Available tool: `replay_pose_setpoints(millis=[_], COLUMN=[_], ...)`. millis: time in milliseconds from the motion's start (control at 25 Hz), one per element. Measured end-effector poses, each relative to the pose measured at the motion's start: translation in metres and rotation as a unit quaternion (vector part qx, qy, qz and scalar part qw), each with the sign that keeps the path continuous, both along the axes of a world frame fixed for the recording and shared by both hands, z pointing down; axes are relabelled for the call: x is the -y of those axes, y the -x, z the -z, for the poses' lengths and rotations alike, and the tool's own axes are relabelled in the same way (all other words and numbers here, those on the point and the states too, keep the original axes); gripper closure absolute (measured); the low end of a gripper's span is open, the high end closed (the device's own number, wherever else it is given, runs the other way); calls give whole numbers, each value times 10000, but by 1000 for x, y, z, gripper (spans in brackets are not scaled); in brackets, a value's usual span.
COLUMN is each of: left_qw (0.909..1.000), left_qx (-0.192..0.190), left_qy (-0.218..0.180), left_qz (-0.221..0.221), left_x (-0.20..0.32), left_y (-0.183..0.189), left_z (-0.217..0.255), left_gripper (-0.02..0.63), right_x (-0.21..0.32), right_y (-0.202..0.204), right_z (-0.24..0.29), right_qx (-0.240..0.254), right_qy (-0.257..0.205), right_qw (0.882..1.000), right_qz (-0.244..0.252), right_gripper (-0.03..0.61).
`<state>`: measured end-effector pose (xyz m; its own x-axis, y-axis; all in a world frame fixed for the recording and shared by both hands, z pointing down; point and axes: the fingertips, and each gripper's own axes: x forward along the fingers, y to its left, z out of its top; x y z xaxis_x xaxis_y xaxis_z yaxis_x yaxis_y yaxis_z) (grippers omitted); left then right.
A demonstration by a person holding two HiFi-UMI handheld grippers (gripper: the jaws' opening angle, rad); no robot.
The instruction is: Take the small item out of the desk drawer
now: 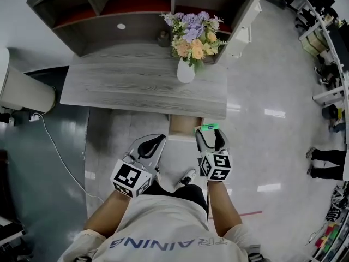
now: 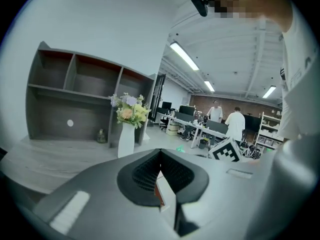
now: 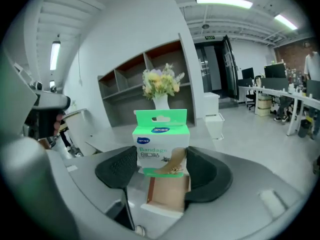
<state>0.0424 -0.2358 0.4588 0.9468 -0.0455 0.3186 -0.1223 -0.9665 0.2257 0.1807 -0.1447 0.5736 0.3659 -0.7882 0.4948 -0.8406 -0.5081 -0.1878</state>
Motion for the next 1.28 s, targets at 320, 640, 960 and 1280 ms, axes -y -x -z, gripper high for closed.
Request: replay_pose_setpoints(millis=[320, 640, 960, 1280], left_qw=[9975, 9924, 9895, 9899], left_qx=[-596, -1085, -1261, -1221], left_qy=[-370, -574, -702, -719], left_qz=[-16, 41, 55, 97], left_x=[-3, -8, -9, -6], left_y=[-17, -25, -25, -23], left_z=[62, 106, 124, 124], left_gripper=[615, 615, 615, 615], right_x=[-17, -38, -45, -34], right_y=[-14, -17, -12, -10], right_z=[123, 232, 263, 262], right_qx=[-711, -1403, -1626, -1656], right_qy=[-759, -1561, -1801, -1773], right_qw=[9946, 9777, 9701, 9700], right_qz=[-41, -39, -11, 113], right_gripper=[256, 258, 258, 259])
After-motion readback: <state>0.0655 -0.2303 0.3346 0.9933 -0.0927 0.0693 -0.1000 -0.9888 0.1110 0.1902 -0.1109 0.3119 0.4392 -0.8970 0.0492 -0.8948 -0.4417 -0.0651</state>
